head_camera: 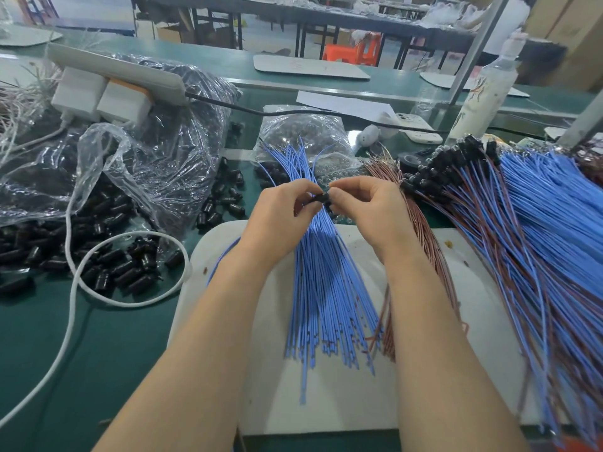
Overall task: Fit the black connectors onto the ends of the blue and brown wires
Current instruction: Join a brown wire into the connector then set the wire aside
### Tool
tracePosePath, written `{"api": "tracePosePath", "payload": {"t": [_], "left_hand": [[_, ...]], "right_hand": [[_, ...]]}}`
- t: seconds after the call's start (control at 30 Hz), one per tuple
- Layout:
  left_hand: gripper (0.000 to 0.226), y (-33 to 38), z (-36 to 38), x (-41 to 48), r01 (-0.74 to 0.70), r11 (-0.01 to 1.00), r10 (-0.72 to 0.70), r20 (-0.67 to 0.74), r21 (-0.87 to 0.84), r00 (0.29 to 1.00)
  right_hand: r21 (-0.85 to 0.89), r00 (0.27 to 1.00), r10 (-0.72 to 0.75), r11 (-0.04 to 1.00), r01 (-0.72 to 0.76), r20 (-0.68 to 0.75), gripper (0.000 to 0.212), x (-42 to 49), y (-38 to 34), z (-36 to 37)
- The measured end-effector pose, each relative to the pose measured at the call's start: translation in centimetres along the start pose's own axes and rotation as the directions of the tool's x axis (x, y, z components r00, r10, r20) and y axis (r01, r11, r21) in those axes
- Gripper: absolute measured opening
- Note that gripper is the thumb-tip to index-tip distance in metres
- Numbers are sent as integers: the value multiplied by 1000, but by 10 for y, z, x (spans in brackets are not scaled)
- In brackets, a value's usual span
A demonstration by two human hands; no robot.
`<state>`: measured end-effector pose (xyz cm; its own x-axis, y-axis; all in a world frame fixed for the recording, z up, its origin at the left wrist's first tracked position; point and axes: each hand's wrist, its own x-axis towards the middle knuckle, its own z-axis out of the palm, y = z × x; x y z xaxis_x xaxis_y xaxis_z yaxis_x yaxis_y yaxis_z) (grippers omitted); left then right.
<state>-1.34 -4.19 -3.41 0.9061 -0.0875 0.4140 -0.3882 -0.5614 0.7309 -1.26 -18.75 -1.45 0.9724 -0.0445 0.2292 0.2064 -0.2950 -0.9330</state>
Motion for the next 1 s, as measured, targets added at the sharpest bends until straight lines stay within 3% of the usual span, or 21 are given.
{"api": "tracePosePath", "payload": {"t": [0.13,0.3,0.53,0.8,1.0], "left_hand": [[15,0,2,0,6,1000,-6,-2,29,1000],[15,-5,2,1,75,996,-77,-48,-57,996],[22,-5,1,0,53,967,-76,-81,-250,994],[24,-3,0,0,35,964,-53,-62,-265,997],[23,-3,0,-1,28,963,-43,-51,-269,998]], "right_hand": [[-154,1000,-12,988,11,-7,6,0,1,4],[-77,992,-44,996,35,-115,10,-2,-3,-2],[-97,994,-101,991,96,-43,11,-7,-13,5],[-148,979,-205,968,201,-11,12,-8,-17,7],[-260,965,-245,942,213,-95,15,-8,-16,8]]}}
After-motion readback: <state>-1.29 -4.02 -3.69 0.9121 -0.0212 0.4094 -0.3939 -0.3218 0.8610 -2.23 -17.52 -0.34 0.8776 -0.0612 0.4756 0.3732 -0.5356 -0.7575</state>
